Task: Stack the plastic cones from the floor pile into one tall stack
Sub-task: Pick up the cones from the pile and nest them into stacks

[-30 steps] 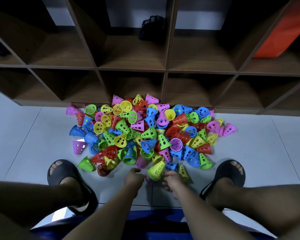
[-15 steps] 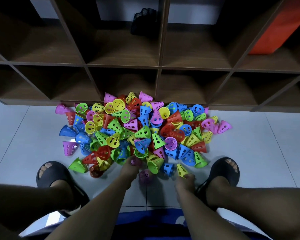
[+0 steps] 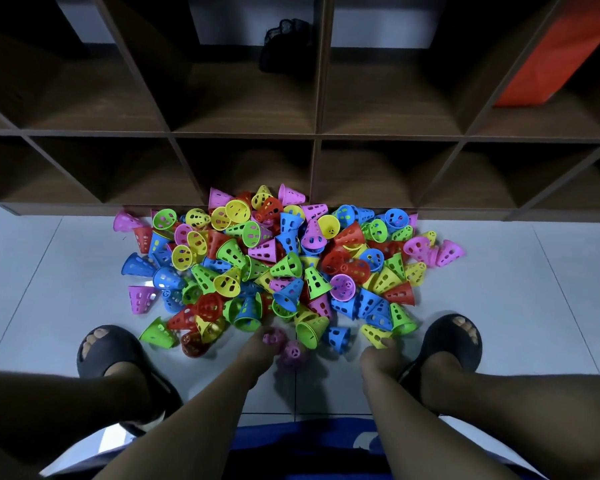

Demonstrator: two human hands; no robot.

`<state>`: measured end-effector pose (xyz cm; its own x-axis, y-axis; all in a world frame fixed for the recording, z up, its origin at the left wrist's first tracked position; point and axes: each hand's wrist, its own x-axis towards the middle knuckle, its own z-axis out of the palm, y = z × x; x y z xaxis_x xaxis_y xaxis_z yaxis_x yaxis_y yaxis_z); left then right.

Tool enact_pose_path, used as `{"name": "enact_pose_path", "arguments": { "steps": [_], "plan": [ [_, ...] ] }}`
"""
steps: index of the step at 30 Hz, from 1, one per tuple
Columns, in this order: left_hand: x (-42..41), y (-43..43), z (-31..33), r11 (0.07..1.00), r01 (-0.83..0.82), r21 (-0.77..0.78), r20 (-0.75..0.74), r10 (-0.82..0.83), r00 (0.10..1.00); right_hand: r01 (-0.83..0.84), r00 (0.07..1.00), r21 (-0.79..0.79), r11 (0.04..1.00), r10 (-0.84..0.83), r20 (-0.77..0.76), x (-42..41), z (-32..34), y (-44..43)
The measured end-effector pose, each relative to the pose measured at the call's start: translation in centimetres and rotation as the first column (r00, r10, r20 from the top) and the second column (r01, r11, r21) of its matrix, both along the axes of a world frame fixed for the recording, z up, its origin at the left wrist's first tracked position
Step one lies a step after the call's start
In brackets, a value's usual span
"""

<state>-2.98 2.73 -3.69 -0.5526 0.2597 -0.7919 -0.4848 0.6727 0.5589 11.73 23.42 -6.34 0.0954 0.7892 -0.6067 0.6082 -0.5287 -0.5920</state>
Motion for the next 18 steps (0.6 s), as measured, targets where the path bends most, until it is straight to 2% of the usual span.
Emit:
{"name": "enact_pose_path", "arguments": {
  "steps": [4,7,13,16,18],
  "plan": [
    [0.6,-0.3,0.2,0.996,0.089,-0.017,0.057,-0.088,0.995,-0.202,0.979,-0.060,0.978,0.203,0.025,0.4,1.2,1.6],
    [0.7,-0.3,0.2,0.996,0.084,-0.020,0.041,-0.083,0.996,-0.293,0.955,-0.112,0.950,0.297,0.021,0.2,1.1,2.5],
    [0.2,-1.1,0.3,0.999,0.013,-0.042,-0.033,-0.014,0.999,-0.245,0.968,-0.031,0.969,0.246,0.052,-0.2,1.5,2.3],
    [-0.1,-1.5,-0.7,0.993,0.077,-0.084,-0.081,-0.084,0.993,-0.219,0.974,0.011,0.976,0.218,0.068,-0.4,2.3,1.5],
    [0.2,-1.1,0.9,0.994,0.092,-0.066,-0.059,-0.096,0.994,-0.162,0.986,-0.006,0.987,0.162,0.032,-0.4,2.9,0.9]
  ]
}}
